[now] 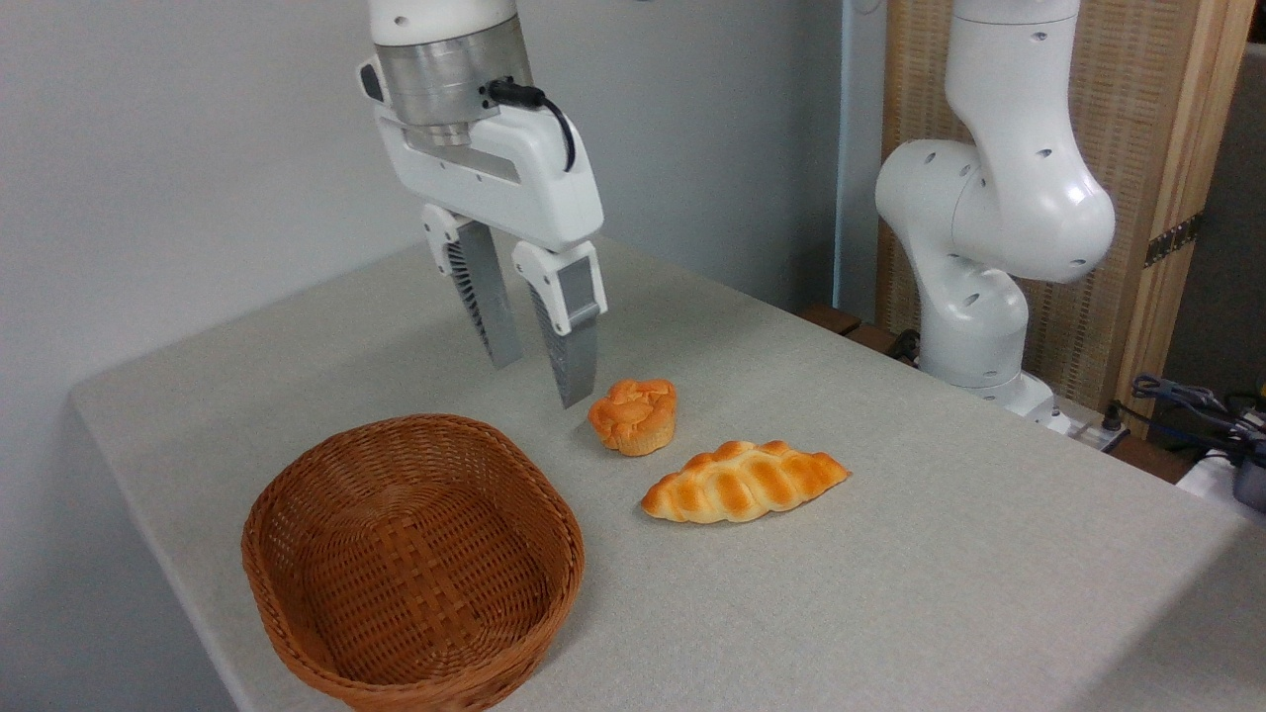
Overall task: Put bread into the basket
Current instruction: 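Move the open gripper down over the small round orange bun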
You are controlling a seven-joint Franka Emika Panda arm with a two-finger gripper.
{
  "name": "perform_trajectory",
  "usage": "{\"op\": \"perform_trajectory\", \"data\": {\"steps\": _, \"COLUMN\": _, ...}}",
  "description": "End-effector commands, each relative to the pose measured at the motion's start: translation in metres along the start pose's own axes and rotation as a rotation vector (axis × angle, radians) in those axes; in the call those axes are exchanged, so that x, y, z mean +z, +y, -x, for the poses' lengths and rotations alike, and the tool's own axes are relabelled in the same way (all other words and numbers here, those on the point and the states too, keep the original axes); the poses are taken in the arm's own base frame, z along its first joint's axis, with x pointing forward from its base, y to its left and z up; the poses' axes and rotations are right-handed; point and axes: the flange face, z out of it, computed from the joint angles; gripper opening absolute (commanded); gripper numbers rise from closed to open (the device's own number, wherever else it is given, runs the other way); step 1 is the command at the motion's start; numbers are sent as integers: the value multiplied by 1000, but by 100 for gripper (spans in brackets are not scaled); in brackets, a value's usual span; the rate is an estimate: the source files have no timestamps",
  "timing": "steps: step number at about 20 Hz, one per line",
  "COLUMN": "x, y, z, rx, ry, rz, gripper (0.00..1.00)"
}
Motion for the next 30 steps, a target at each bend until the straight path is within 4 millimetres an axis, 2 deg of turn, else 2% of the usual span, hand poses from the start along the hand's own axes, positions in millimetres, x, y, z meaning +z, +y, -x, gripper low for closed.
{"op": "perform_trajectory", "data": {"steps": 1, "x": 11, "y": 31, "z": 28, "rx": 21, "ry": -33, "rz": 36, "gripper": 100}}
{"op": "perform_trajectory", "data": {"steps": 4, "x": 29, "y": 58, "z": 51, "rx": 35, "ry": -62, "rz": 55, "gripper": 100}}
{"op": "perform_trajectory", "data": {"steps": 8, "x": 69, "y": 98, "z": 55, "rx": 101, "ry": -88, "rz": 67, "gripper": 100}}
{"op": "perform_trajectory", "data": {"steps": 11, "x": 90, "y": 108, "z": 63, "rx": 104, "ry": -60, "rz": 48, "gripper": 100}}
{"op": "perform_trajectory", "data": {"steps": 13, "x": 102, "y": 117, "z": 58, "rx": 117, "ry": -41, "rz": 65, "gripper": 100}}
{"op": "perform_trajectory", "data": {"steps": 16, "x": 118, "y": 121, "z": 56, "rx": 124, "ry": -21, "rz": 56, "gripper": 100}}
{"op": "perform_trajectory", "data": {"steps": 19, "x": 124, "y": 127, "z": 49, "rx": 116, "ry": 20, "rz": 82, "gripper": 100}}
{"op": "perform_trajectory", "data": {"steps": 30, "x": 145, "y": 132, "z": 48, "rx": 60, "ry": 88, "rz": 150, "gripper": 100}}
